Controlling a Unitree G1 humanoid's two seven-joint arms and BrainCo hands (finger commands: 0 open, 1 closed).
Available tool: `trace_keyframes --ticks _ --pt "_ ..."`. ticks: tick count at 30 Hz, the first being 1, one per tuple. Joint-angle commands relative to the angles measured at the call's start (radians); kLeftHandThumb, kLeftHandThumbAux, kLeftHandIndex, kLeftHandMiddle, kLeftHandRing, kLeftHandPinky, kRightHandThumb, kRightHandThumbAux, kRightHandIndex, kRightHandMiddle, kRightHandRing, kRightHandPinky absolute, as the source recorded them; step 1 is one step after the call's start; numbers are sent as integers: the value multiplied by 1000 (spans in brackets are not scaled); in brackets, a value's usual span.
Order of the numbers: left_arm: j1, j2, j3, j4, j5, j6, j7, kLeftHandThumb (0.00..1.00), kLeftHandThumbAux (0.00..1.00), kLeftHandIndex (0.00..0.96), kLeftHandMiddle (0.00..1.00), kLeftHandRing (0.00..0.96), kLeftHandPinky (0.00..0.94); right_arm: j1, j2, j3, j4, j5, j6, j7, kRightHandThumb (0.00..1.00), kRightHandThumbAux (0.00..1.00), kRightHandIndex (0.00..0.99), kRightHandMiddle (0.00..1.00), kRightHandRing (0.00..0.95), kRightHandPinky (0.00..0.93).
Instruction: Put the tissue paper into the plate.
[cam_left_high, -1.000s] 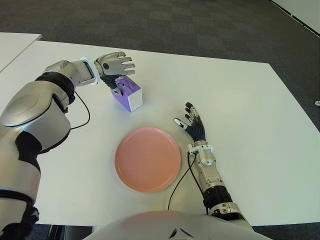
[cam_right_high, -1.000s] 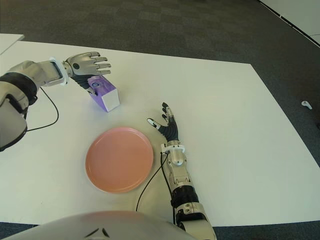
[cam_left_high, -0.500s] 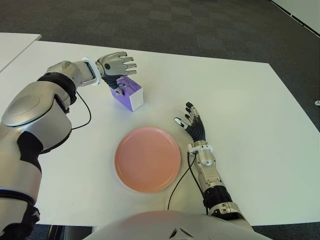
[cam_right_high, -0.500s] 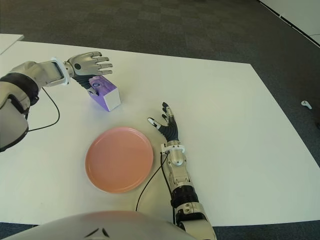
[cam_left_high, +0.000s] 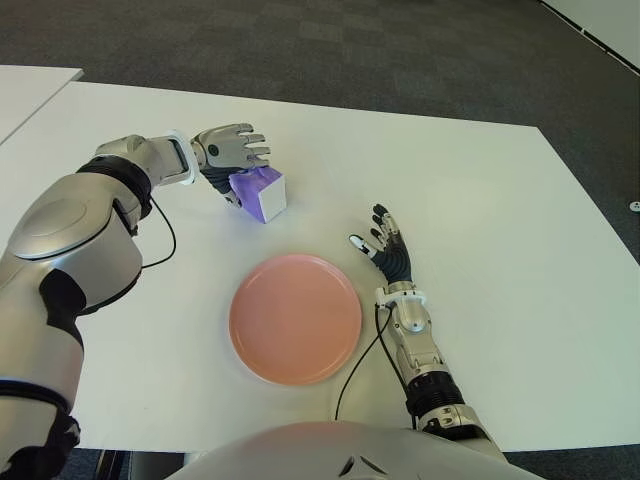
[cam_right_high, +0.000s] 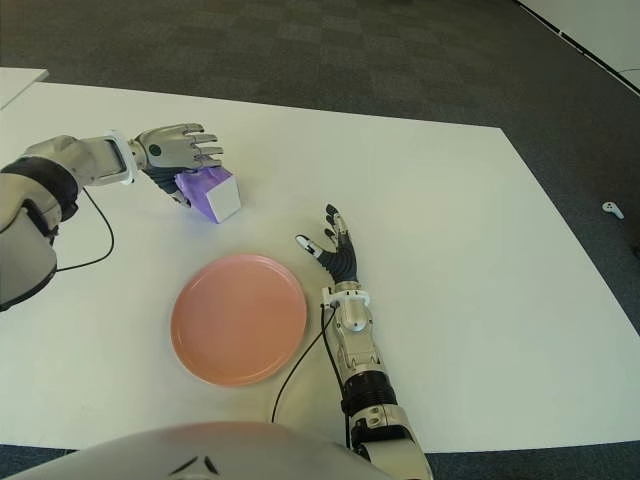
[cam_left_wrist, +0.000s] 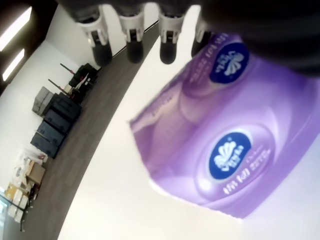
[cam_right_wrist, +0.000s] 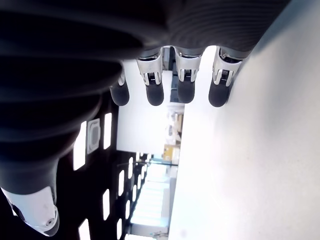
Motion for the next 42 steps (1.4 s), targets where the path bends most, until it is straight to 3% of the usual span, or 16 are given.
trace_keyframes --ticks 1,16,42 --pt "23 -2 -18 12 20 -5 -10 537 149 0 0 0 0 128 17 10 105 -3 85 2 116 647 0 0 0 0" --pt "69 -17 -87 35 65 66 -46 549 150 0 0 0 0 163 16 25 55 -24 86 -19 103 668 0 0 0 0" --pt "141 -75 -52 55 10 115 -144 554 147 0 0 0 0 193 36 25 13 -9 100 -20 127 675 0 0 0 0"
